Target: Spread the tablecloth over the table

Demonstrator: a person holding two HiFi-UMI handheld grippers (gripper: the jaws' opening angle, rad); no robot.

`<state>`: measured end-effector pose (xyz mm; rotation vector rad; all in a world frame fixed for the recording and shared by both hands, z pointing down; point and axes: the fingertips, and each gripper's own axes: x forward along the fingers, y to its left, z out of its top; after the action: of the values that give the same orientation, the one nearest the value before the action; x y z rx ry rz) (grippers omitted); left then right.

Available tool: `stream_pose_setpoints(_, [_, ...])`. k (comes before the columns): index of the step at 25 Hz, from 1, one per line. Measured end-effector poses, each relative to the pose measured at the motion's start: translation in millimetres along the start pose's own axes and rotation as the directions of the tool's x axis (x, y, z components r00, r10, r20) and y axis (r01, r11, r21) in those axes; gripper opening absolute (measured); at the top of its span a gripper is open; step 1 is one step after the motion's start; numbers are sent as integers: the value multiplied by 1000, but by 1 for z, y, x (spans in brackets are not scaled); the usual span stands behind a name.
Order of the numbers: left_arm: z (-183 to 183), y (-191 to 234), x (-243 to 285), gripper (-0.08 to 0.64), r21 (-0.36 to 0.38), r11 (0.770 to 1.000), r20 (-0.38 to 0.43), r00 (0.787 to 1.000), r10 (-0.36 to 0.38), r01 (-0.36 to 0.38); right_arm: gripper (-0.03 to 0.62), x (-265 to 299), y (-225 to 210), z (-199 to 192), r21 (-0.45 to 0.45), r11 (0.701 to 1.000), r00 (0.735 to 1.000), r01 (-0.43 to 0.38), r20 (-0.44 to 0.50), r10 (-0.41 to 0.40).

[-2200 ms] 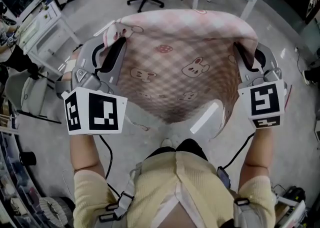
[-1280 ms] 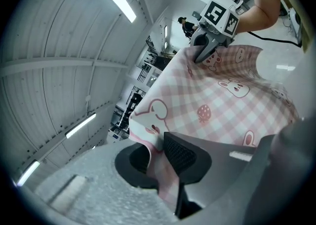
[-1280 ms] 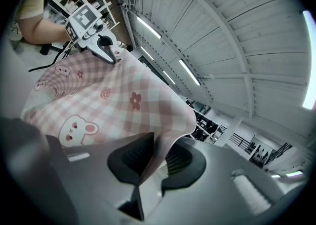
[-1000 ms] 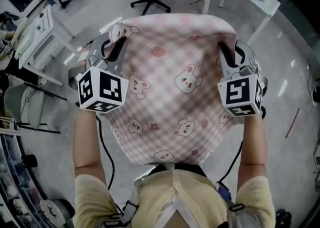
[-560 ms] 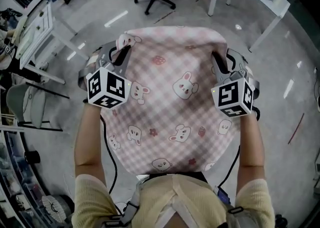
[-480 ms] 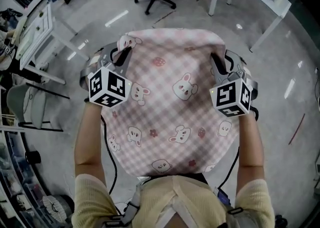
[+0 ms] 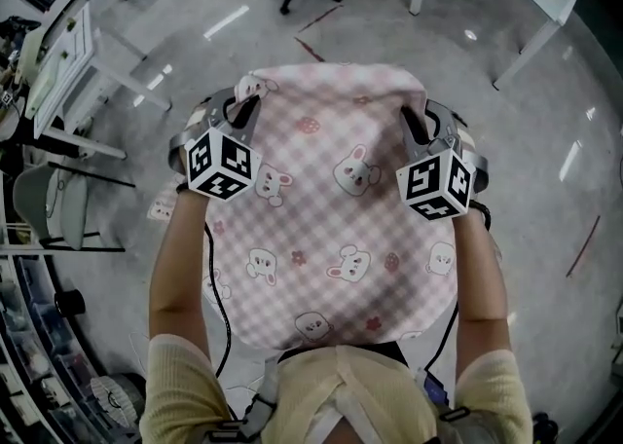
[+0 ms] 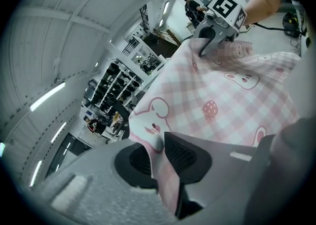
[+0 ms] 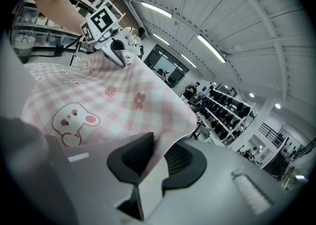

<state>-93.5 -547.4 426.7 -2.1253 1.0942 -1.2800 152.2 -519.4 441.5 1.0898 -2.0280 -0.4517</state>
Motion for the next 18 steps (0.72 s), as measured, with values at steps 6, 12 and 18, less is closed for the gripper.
stream_pose_setpoints(6, [-30, -28, 33, 58, 11, 1000, -18, 1000, -12, 12, 74, 34, 33, -30, 14, 999, 999, -36, -39, 36])
stream_pose_setpoints(12, [-44, -39, 52, 61, 24, 999, -24, 999, 27, -26, 78, 55, 43, -43, 6, 998, 996, -57, -71, 57])
stream_pose_setpoints(18, [-49, -44, 64, 65, 11, 1000, -52, 999, 10, -9, 86, 63, 49, -52, -8, 998, 994, -69, -81, 68])
